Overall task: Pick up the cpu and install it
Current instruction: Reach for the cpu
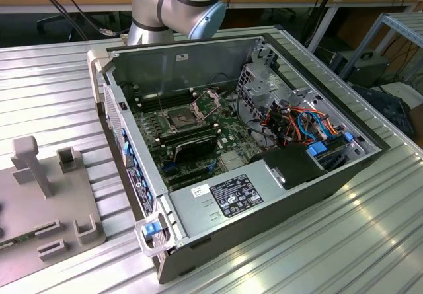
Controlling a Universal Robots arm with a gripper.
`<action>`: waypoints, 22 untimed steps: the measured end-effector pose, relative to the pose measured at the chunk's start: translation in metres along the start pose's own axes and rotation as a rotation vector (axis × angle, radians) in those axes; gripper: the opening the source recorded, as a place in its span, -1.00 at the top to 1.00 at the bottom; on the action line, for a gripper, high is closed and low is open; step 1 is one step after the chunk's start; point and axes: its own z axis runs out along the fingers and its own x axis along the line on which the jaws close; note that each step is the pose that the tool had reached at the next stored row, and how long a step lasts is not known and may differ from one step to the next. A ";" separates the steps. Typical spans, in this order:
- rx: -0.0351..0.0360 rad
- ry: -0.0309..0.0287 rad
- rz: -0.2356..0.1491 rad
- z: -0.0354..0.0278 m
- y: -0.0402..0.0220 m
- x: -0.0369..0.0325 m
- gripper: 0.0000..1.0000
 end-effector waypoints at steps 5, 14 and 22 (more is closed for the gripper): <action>0.0003 -0.0002 0.000 0.0030 -0.0064 -0.0004 0.79; 0.0046 -0.0003 0.000 0.0085 -0.0096 0.0001 0.79; 0.0082 -0.0006 0.000 0.0130 -0.0149 0.0015 0.79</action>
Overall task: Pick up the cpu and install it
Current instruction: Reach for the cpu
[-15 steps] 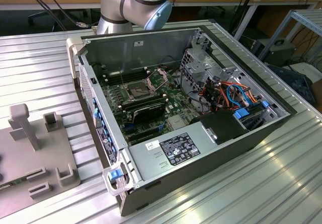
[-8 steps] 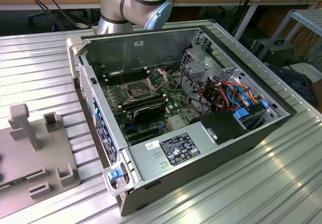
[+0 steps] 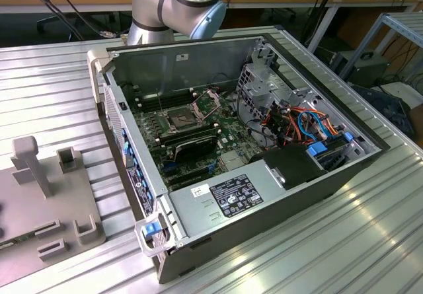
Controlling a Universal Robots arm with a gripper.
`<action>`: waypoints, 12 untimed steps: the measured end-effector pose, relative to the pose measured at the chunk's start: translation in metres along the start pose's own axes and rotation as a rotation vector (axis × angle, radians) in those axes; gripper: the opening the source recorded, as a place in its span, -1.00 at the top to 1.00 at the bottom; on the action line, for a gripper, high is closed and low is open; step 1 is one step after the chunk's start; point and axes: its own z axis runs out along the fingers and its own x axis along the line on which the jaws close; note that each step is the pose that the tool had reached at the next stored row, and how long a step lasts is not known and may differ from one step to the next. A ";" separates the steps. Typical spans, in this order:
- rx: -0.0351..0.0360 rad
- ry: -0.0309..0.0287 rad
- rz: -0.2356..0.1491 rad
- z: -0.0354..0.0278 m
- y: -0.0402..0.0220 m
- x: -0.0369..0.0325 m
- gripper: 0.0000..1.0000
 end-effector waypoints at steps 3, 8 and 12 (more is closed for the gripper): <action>0.0008 -0.0001 0.000 0.0014 -0.0034 0.0005 0.79; 0.0020 -0.0001 0.000 0.0077 -0.0084 0.0012 0.79; 0.0025 0.0001 0.000 0.0172 -0.0114 0.0020 0.79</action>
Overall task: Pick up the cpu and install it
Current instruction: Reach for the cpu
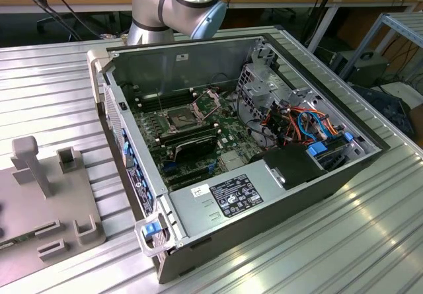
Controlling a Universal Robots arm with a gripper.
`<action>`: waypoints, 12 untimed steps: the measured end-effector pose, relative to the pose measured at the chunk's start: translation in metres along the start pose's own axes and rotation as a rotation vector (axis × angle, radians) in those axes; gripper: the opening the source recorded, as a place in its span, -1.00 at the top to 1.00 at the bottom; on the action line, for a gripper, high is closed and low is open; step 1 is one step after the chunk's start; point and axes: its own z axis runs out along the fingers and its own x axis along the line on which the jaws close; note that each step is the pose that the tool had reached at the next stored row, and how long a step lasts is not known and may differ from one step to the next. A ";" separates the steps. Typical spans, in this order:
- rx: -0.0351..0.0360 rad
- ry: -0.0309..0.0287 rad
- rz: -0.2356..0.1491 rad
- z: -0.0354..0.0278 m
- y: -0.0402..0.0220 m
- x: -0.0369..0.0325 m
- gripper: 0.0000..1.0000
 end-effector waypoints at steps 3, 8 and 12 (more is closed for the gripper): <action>0.0007 0.0001 0.000 0.0085 -0.0042 0.0009 0.79; 0.0009 0.0002 0.000 0.0174 -0.0137 0.0025 0.79; 0.0022 0.0000 0.000 0.0205 -0.0170 0.0033 0.79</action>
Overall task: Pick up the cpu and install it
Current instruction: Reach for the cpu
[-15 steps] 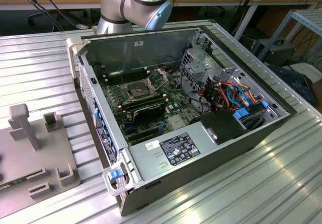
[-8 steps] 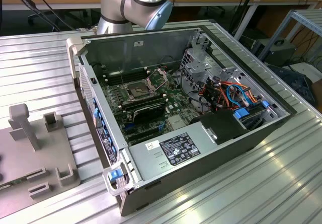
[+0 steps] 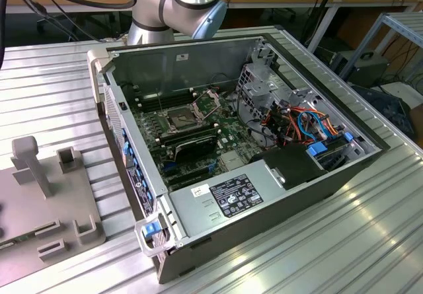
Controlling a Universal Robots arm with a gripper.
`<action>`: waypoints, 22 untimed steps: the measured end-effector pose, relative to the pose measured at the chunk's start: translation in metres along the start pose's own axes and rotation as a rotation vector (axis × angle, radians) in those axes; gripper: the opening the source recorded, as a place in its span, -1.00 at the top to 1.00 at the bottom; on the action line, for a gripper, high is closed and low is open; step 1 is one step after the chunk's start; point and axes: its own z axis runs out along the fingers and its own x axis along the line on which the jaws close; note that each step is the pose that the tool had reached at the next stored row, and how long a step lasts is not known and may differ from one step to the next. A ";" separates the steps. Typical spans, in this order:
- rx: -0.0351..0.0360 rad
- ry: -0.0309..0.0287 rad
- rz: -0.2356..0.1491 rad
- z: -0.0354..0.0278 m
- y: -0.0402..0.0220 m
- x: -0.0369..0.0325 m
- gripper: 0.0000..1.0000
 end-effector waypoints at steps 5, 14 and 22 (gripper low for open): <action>0.0000 0.0000 0.000 0.0001 -0.0005 0.0002 0.79; 0.0000 0.0000 0.000 0.0036 -0.0194 0.0029 0.79; -0.0001 -0.0018 0.000 0.0083 -0.0232 0.0261 0.79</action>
